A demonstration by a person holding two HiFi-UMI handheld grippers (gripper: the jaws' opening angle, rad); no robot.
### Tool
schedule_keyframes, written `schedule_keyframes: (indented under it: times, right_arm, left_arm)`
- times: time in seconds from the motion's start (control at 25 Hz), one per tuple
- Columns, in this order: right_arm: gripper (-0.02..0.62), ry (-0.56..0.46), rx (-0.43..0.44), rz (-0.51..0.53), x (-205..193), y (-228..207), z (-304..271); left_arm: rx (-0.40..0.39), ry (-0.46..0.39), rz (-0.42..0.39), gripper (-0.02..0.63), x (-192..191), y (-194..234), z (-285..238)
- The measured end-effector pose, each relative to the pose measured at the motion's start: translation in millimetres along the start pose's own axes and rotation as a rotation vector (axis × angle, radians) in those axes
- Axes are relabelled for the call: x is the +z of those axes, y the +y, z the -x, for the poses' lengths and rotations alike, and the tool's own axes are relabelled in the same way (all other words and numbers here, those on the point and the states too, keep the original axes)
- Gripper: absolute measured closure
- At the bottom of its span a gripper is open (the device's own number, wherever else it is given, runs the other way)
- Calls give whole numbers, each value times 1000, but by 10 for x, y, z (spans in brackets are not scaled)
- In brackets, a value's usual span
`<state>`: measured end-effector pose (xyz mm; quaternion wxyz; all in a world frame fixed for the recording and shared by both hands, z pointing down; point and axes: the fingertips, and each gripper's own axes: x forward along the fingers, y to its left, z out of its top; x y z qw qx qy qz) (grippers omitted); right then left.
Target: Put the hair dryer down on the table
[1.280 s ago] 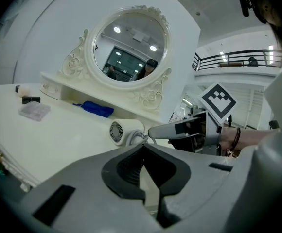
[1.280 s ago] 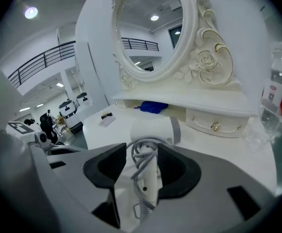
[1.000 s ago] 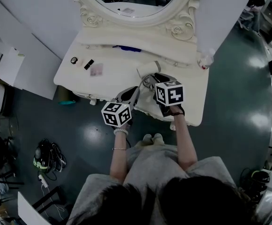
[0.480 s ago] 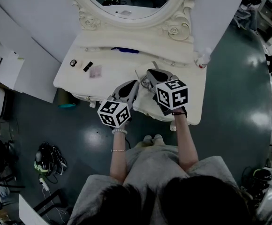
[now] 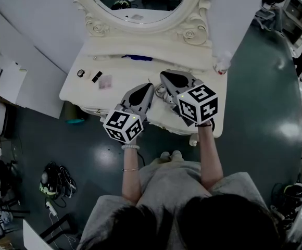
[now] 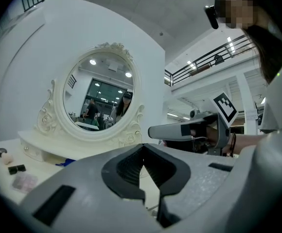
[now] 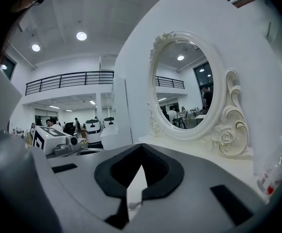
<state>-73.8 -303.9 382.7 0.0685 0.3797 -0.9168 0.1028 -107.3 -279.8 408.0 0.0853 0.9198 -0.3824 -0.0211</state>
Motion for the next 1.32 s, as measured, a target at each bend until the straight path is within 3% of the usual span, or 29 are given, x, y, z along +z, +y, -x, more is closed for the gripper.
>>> schedule_keyframes:
  times: [0.4,1.32]
  right_arm:
    - [597,-33,4,52,138,38,121]
    - [597,-70,23,100,189,96,362]
  left_arm:
    - [-4,-38,-49,601,221,-109,64]
    - [-8,-35,-82,601,256,-344,73]
